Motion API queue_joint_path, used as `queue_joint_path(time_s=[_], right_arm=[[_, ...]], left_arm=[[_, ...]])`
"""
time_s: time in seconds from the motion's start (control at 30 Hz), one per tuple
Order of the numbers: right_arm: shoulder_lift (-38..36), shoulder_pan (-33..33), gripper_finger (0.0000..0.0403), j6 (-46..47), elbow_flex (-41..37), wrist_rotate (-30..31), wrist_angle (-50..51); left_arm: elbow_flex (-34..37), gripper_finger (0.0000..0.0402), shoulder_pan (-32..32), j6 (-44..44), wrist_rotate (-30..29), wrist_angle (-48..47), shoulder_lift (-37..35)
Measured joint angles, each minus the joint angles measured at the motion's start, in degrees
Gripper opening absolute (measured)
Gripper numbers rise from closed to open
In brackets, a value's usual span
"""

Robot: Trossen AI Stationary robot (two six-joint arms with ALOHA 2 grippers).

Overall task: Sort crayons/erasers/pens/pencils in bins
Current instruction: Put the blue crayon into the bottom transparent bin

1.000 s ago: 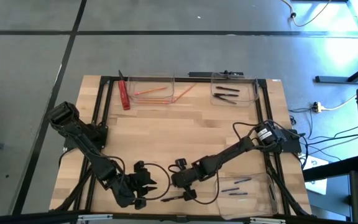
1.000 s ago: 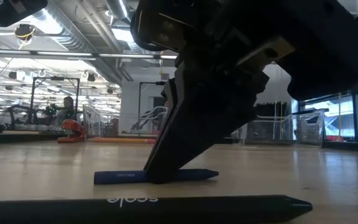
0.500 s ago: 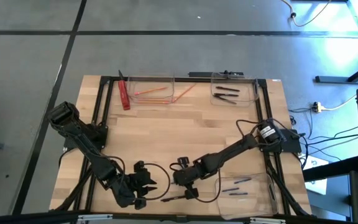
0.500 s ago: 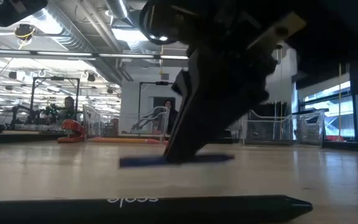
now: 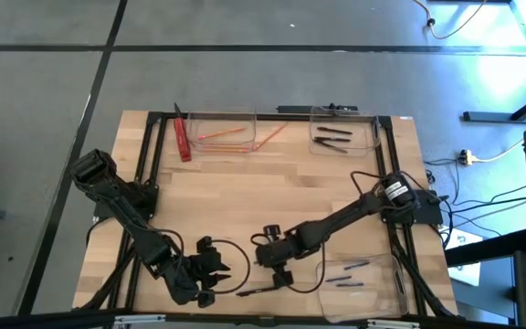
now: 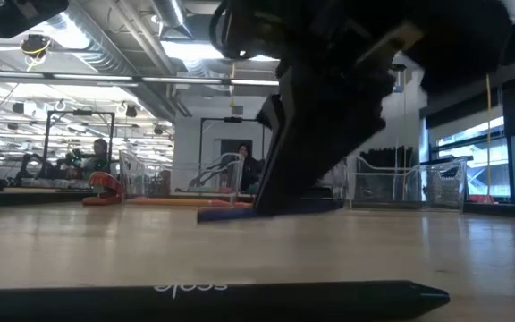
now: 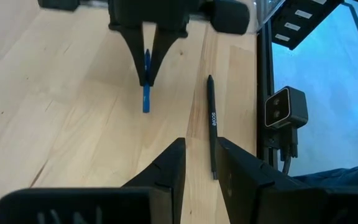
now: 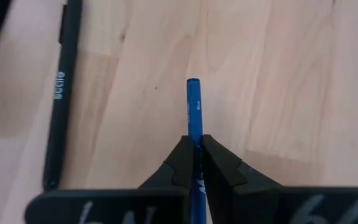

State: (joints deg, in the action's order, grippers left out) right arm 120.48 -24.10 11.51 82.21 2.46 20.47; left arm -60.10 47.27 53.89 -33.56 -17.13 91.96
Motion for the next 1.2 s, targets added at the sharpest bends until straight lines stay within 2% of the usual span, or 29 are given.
queue_joint_path(time_s=[0.4, 0.6, 0.83, 1.2], right_arm=[[-7.4, 0.0, 0.0022, 0.1, 0.1, 0.5, 3.4], [-12.6, 0.0, 0.0022, 1.7, 0.1, 3.4, 10.3], [-19.6, -0.6, 0.0022, 3.1, 0.2, 3.7, 17.0], [-29.3, -3.9, 0.0022, 8.5, 0.2, 5.5, 25.9]], left_arm=[[0.0, 0.008, 0.0, -0.3, 0.0, -0.4, 0.0], [0.0, 0.008, 0.0, -0.5, 0.0, -0.4, 0.0], [0.0, 0.008, 0.0, -0.6, 0.0, -0.5, 0.0], [0.0, 0.008, -3.7, -9.2, -0.6, 0.2, 0.0]])
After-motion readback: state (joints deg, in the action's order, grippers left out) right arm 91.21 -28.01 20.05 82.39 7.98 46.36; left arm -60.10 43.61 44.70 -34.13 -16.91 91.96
